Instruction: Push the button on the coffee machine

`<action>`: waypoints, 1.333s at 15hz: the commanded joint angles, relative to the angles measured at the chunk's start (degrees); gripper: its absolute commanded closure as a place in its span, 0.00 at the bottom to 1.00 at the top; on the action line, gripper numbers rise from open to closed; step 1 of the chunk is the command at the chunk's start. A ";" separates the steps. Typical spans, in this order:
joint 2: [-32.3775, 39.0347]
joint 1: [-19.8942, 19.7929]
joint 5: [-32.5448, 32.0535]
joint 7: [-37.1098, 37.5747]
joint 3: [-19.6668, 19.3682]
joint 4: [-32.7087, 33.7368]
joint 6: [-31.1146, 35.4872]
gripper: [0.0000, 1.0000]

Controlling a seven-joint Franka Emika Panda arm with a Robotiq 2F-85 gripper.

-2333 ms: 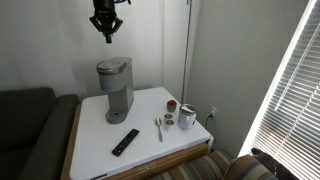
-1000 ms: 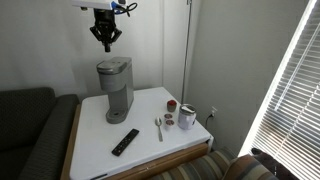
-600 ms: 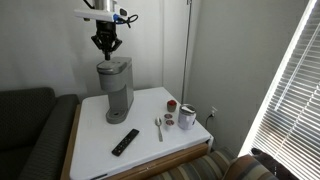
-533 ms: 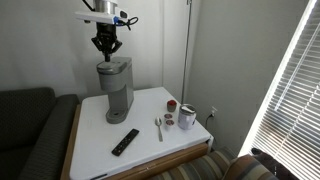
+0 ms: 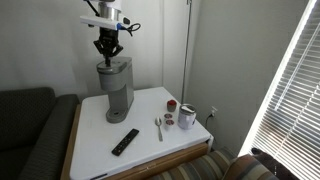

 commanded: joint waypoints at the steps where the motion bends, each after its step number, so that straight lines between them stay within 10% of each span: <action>1: 8.54 0.28 0.17 2.17 0.04 9.33 -5.11 1.00; 8: 18.40 0.37 1.12 8.35 -0.53 25.14 -17.72 1.00; 20: 15.52 0.92 0.87 10.68 -0.65 27.45 -19.47 1.00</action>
